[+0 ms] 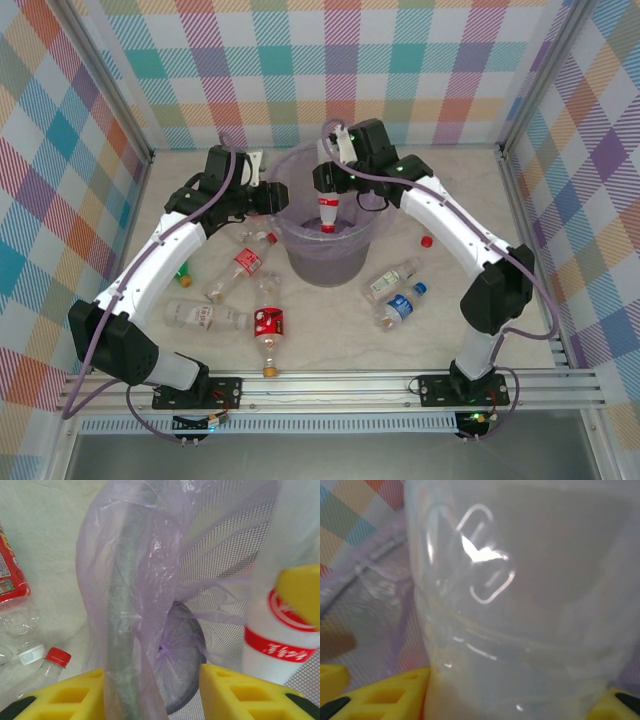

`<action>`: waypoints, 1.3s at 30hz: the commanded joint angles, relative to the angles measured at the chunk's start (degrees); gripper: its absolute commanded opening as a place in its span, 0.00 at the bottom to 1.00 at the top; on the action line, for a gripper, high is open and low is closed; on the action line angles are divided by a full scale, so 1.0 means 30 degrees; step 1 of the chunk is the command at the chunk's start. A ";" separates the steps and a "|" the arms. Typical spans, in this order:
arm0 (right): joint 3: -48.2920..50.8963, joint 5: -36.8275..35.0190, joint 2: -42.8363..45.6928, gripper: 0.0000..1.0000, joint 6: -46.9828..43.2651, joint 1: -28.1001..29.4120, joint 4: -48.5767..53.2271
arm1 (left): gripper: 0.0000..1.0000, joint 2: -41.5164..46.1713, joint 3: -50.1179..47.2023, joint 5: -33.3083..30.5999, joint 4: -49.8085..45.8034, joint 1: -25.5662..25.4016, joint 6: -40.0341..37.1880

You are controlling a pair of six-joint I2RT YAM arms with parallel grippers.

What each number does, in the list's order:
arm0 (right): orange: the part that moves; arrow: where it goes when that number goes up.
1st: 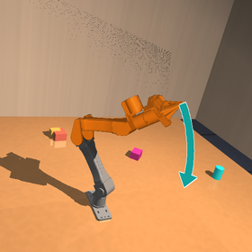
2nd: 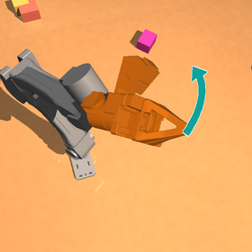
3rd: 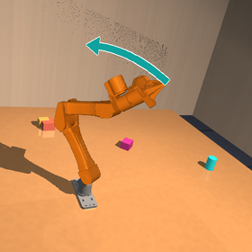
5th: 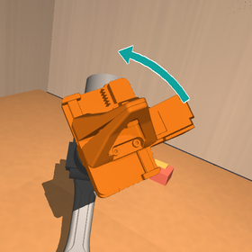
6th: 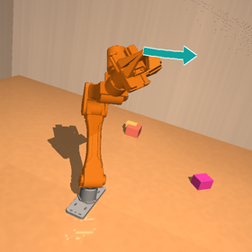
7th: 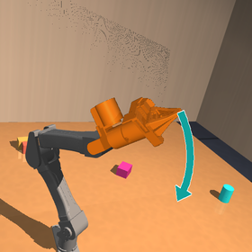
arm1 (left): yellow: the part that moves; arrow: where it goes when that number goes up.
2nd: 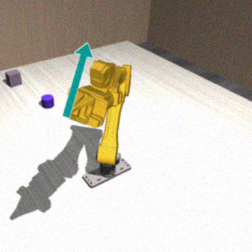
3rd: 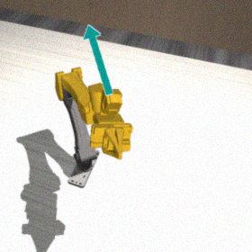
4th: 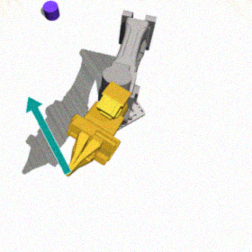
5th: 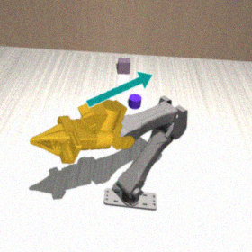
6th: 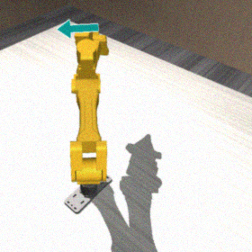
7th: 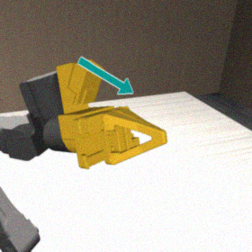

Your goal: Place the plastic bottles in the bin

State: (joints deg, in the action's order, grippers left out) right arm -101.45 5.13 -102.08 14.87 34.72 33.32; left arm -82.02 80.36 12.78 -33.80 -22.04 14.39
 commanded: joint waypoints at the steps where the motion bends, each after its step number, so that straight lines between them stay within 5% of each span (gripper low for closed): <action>1: 0.1282 -0.0565 0.0259 0.50 -0.0655 0.0175 -0.0779 | 0.44 -0.0416 -0.0454 0.0156 -0.0210 -0.0240 -0.0002; 11: 0.3113 -0.0385 -0.0381 0.52 -0.1578 0.0293 -0.1950 | 0.44 -0.0455 -0.0768 -0.0086 0.0218 -0.0240 0.0045; 21: 0.2030 -0.0591 0.0115 0.84 -0.2020 0.0292 -0.0570 | 0.44 -0.0678 -0.0741 -0.0342 0.0077 -0.0240 0.0013; 26: 0.1235 -0.1562 0.2149 0.85 -0.2331 0.0290 0.1172 | 0.44 -0.0647 -0.0561 -0.0852 -0.0183 -0.0240 -0.0235; 33: 0.2176 -0.5823 0.6554 0.85 -0.2739 -0.0046 0.3350 | 0.44 -0.0515 -0.0531 -0.2623 -0.0531 -0.0240 -0.1069; 39: 0.5290 -0.5429 1.1760 0.85 -0.1345 -0.3043 0.4342 | 0.44 -0.0793 -0.0276 -0.2840 -0.0832 -0.0240 -0.1560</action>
State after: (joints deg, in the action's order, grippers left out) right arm -88.95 -9.67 -70.70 8.58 28.82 41.52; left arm -83.20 79.55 6.68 -31.88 -22.63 12.10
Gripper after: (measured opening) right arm 0.851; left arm 0.439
